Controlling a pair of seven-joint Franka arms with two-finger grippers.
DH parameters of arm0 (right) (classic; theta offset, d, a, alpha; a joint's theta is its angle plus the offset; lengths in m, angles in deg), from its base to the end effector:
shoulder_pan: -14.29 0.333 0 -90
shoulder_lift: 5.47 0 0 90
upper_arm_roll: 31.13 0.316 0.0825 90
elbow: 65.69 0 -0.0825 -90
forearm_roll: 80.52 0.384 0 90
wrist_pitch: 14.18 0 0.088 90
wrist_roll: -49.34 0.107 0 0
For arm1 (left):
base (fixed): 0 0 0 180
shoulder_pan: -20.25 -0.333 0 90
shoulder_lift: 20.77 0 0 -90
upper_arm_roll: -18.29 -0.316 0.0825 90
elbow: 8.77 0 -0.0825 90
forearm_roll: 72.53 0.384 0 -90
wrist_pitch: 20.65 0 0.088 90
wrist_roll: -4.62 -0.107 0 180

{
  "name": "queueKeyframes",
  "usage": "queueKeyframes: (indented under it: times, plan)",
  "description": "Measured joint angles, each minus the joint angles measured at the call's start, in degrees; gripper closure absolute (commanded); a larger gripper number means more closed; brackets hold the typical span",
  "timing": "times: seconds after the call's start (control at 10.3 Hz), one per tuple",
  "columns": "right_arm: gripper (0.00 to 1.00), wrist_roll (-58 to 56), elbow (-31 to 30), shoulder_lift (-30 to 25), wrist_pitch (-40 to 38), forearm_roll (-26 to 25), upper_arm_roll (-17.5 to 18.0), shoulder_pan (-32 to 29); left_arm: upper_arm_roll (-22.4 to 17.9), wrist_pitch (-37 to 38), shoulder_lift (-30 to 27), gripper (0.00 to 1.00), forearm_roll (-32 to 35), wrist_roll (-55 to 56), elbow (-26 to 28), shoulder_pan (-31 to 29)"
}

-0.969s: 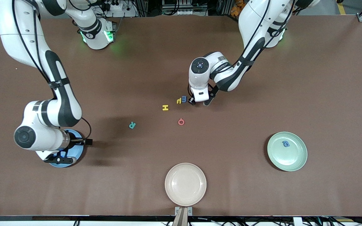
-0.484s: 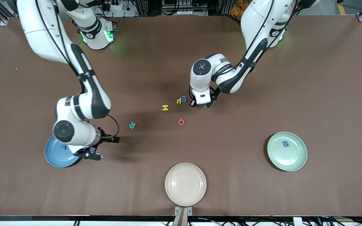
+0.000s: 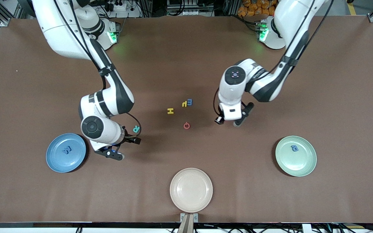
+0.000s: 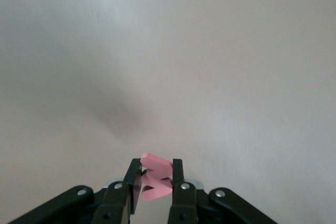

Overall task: Sort uppercase to blue plate, lowercase to green plate
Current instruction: 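Carry the pink m to the green plate while the right gripper grasps Q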

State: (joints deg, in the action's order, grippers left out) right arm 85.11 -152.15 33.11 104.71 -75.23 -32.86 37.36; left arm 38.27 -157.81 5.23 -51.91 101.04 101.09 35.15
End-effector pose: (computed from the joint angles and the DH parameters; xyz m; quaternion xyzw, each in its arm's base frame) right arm 0.6486 0.2619 0.2601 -0.9873 0.1468 0.0610 0.0005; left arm 0.5265 -0.3491 0.2735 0.9087 0.4131 0.0596 0.0078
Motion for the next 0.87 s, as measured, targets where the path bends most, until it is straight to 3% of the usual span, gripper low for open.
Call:
queueKeyframes:
  times: [0.48,0.87]
  plan:
    - [0.00,2.40,4.25,1.25,1.02,0.05,-0.01,9.33,0.13,4.82,-3.82,1.00,-1.16,-24.00,0.09,-11.53]
    - [0.00,10.30,12.92,8.95,1.52,0.05,0.00,16.15,-0.08,5.53,-4.45,1.00,-2.61,-46.22,0.19,-20.39]
